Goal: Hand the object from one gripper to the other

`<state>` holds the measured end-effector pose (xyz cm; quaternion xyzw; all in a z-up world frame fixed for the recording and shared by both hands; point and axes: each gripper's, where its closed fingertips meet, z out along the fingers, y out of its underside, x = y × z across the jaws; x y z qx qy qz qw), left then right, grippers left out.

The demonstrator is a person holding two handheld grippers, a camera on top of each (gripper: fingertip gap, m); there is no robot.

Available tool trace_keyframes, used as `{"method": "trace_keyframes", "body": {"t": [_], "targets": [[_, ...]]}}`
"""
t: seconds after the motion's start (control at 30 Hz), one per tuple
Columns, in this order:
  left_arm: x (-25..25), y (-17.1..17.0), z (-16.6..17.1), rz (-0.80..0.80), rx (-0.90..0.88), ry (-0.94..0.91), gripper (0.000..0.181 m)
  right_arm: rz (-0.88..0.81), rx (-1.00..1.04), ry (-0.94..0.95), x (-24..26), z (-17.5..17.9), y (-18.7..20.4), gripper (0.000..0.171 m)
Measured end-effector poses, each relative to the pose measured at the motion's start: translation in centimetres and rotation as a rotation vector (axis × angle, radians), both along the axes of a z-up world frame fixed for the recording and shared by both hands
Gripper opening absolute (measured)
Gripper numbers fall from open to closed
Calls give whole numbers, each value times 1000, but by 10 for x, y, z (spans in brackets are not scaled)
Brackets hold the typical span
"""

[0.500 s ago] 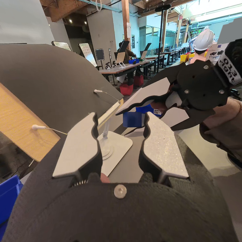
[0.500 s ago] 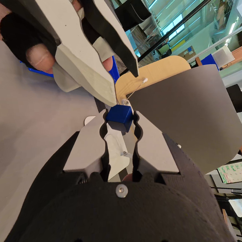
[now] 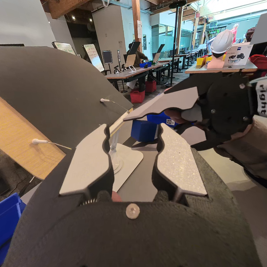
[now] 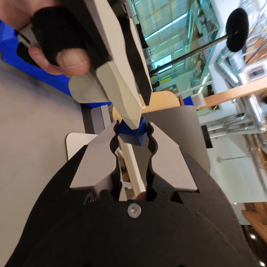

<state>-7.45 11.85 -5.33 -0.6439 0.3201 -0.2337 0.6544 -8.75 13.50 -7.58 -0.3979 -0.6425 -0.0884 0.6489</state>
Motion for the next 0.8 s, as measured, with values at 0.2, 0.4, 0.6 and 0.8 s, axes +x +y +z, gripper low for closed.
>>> {"method": "trace_keyframes", "body": {"t": [0.2,0.4,0.6,0.8], "targets": [[7,0,-8,2,-10,44,58,-30,98,-6,-7,3,-2,36],[8,6,-18,78,34,141,40,-84,134,-31,-11,2,0,35],[7,7,-16,145,114,191,29,-129,171,-29,-9,4,6,35],[3,4,-8,133,137,173,29,-53,148,45,-12,13,-4,43]]}}
